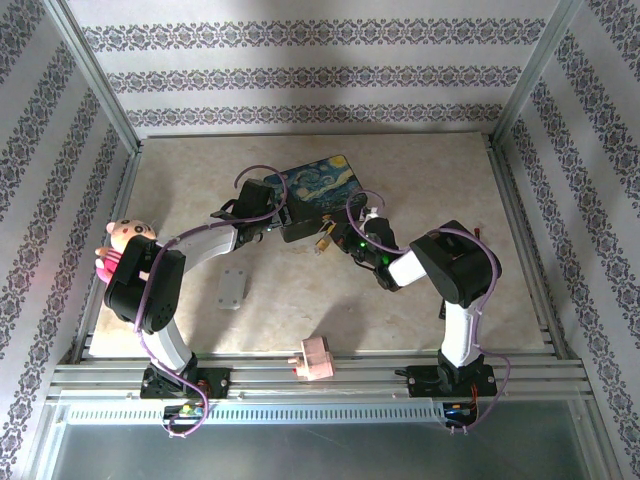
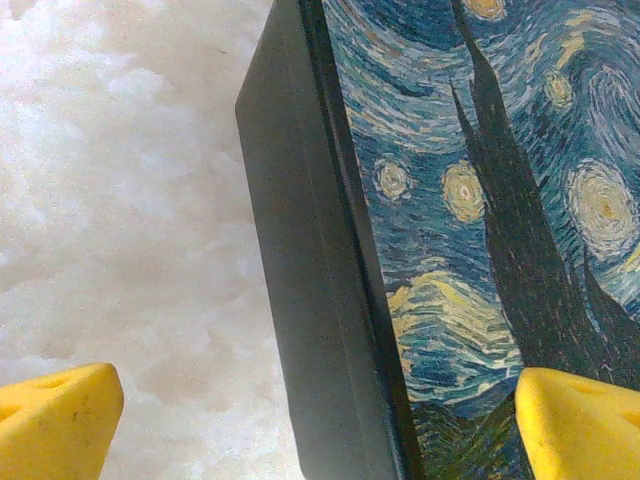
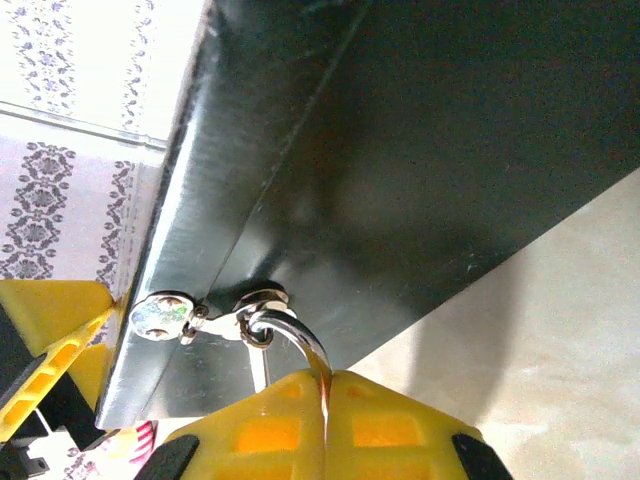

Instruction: Unlock the padlock with the key

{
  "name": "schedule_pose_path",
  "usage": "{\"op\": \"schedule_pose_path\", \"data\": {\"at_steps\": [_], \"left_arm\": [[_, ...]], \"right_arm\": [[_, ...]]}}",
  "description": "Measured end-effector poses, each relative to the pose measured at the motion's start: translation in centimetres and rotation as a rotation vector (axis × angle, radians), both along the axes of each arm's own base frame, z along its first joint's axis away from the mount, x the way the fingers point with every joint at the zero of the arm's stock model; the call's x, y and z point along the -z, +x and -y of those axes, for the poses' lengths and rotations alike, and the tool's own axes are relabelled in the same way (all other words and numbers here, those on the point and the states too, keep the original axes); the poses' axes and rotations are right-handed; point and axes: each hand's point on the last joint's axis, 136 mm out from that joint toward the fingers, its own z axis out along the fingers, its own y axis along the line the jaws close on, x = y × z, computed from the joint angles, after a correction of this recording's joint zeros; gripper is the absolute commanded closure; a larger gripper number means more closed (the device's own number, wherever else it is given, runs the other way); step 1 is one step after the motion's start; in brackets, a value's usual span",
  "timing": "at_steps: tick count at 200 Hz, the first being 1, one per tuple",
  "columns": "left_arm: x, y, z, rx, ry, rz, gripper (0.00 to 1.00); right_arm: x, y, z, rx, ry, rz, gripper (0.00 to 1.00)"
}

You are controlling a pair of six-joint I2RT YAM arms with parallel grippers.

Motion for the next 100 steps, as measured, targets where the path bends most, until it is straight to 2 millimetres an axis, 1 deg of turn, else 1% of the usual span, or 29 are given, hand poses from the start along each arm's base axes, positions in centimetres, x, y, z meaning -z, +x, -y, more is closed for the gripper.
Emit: {"op": "schedule_pose_path", "data": {"at_steps": [51, 100], "left_arm": [[0.01, -0.02, 0.08, 0.003, -0.003, -0.001, 0.01], [0.02, -0.03, 0.09, 0.004, -0.003, -0.002, 0.01]], "right_arm": [[-0.12, 0.40, 0.47, 0.057, 0.053, -0.011, 1.00], [-0.13, 0.73, 0.80, 0.089, 0.067, -0.013, 1.00]]}}
